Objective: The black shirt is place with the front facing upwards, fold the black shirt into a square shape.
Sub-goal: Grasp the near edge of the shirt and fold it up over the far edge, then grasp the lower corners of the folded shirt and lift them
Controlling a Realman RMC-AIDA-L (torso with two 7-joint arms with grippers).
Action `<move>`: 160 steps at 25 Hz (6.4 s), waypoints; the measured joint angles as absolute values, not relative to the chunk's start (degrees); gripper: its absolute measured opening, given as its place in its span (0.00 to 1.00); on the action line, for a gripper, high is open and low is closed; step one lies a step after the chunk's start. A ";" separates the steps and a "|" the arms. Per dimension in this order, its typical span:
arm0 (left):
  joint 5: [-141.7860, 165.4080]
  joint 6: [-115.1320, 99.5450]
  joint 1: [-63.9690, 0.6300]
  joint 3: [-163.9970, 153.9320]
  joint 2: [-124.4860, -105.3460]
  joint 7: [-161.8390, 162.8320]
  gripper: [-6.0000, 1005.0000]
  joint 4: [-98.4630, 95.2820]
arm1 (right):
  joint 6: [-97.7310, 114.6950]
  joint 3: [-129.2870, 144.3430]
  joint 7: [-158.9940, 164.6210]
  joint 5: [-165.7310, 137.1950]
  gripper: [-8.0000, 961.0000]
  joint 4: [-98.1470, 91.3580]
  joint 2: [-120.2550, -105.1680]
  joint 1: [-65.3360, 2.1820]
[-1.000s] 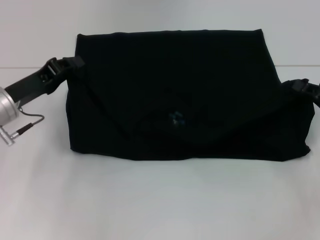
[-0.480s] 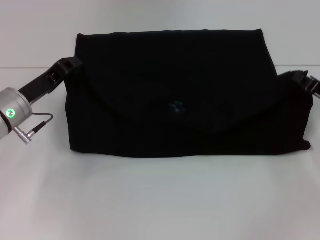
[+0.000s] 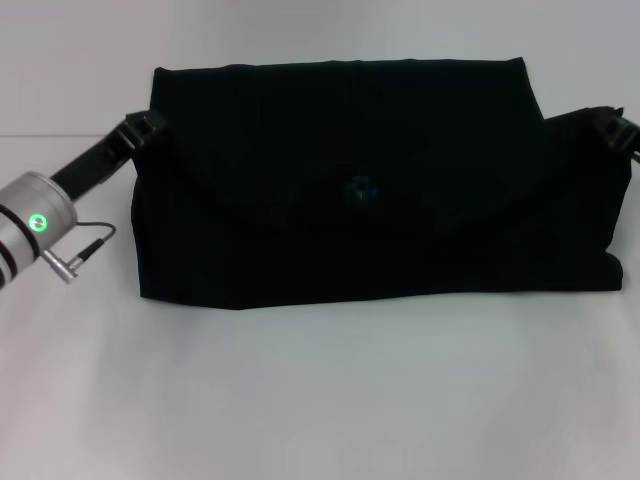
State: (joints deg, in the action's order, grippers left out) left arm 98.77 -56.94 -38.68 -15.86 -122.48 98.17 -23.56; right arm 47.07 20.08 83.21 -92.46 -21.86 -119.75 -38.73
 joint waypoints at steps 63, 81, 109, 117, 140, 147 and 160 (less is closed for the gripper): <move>130.12 -70.01 -33.54 -22.54 -119.88 121.19 0.85 -33.99 | 77.15 37.97 80.42 -110.72 0.93 -21.45 -114.87 -27.95; 132.79 -69.12 -34.18 -23.47 -119.78 121.08 0.31 -34.16 | 77.14 37.11 81.31 -110.42 0.93 -21.44 -114.59 -27.41; 132.41 -69.76 -34.62 -23.47 -119.61 117.85 0.05 -34.25 | 72.15 34.69 145.15 -147.22 0.93 -39.44 -108.02 -41.61; 132.36 -70.43 -34.63 -23.27 -119.54 117.69 0.05 -34.34 | 64.76 40.42 145.28 -147.44 0.93 -32.19 -108.65 -43.73; 132.11 -71.88 -34.63 -23.13 -119.53 117.68 0.05 -34.37 | 61.72 40.96 143.01 -147.57 0.63 -31.02 -110.65 -43.48; 131.72 -71.91 -34.60 -22.91 -119.53 117.64 0.05 -34.47 | 61.73 40.96 143.09 -147.57 0.43 -31.03 -110.32 -43.49; 131.82 -74.94 -34.69 -22.95 -119.15 117.62 0.05 -35.25 | 66.03 40.95 142.93 -147.57 0.10 -32.92 -109.49 -43.32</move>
State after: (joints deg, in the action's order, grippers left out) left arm 131.82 -74.94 -34.69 -22.95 -119.15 117.62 -35.25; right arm 66.03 40.96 142.93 -147.57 -32.92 -109.49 -43.32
